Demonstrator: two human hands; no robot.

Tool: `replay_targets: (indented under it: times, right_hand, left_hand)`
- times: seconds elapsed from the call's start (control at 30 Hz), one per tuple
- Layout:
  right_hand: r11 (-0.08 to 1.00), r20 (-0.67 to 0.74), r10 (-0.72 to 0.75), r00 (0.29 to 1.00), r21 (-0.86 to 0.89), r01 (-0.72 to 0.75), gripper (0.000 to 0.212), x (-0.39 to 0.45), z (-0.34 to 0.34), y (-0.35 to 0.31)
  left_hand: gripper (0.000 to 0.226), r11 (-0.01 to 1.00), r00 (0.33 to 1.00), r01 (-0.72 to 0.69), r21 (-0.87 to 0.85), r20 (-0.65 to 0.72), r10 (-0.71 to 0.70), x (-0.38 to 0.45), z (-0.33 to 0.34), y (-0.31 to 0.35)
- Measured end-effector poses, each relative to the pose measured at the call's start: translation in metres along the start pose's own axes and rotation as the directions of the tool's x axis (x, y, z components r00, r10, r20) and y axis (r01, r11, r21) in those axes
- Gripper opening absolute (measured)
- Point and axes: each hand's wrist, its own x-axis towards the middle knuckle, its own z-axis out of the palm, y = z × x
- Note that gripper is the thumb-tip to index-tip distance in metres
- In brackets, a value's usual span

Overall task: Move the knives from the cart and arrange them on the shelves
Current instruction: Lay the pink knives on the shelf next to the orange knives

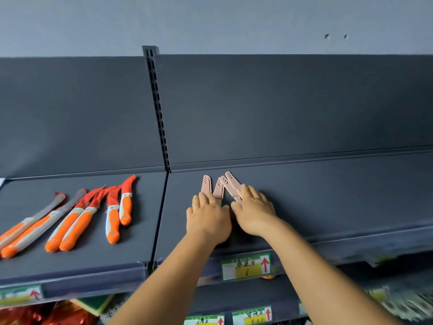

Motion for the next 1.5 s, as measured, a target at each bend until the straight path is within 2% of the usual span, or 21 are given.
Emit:
replay_targets:
  times: [0.1,0.2,0.33,0.5,0.73,0.83,0.97,1.1,1.33,1.43,1.5]
  right_hand:
    - [1.000,-0.096,0.002,0.995,0.019,-0.001,0.059,-0.026,-0.010,-0.002]
    - [0.999,-0.215,0.021,0.976,0.049,-0.011,0.056,-0.063,-0.019,-0.005]
    - [0.991,-0.332,0.096,0.938,0.115,-0.061,0.051,-0.124,-0.015,-0.006]
    - [0.966,-0.334,0.239,0.912,0.180,-0.187,0.051,-0.209,0.021,-0.004]
    - [0.881,-0.208,0.460,0.863,0.230,-0.414,0.050,-0.329,0.099,0.013]
    - [0.810,-0.148,0.574,0.805,0.247,-0.532,0.055,-0.373,0.128,0.023]
    - [0.708,-0.105,0.692,0.714,0.290,-0.644,0.051,-0.430,0.159,0.038]
    - [0.598,-0.070,0.787,0.614,0.331,-0.730,0.050,-0.489,0.181,0.055]
    - [0.381,-0.031,0.911,0.411,0.442,-0.812,0.048,-0.598,0.208,0.090]
    - [0.311,-0.032,0.939,0.344,0.511,-0.801,0.046,-0.644,0.217,0.110]
    - [0.272,-0.022,0.950,0.311,0.549,-0.790,0.045,-0.675,0.223,0.126]
  left_hand:
    - [0.056,0.992,0.987,-0.123,-0.039,-0.106,0.118,-0.017,-0.007,-0.002]
    - [0.046,0.962,0.947,-0.268,-0.060,-0.200,0.252,-0.046,-0.018,-0.001]
    - [0.043,0.911,0.898,-0.403,-0.088,-0.232,0.375,-0.101,-0.023,-0.009]
    - [0.043,0.832,0.828,-0.550,-0.073,-0.180,0.532,-0.174,0.001,-0.033]
    - [0.047,0.764,0.762,-0.640,-0.077,0.064,0.645,-0.264,0.061,-0.063]
    - [0.045,0.731,0.715,-0.676,-0.094,0.157,0.681,-0.297,0.084,-0.064]
    - [0.048,0.703,0.656,-0.703,-0.108,0.282,0.700,-0.340,0.122,-0.059]
    - [0.050,0.657,0.553,-0.735,-0.165,0.414,0.723,-0.388,0.154,-0.051]
    - [0.050,0.562,0.379,-0.800,-0.211,0.549,0.745,-0.476,0.199,-0.024]
    - [0.050,0.535,0.331,-0.808,-0.247,0.561,0.759,-0.519,0.214,-0.003]
    - [0.050,0.537,0.324,-0.797,-0.276,0.556,0.766,-0.550,0.223,0.013]
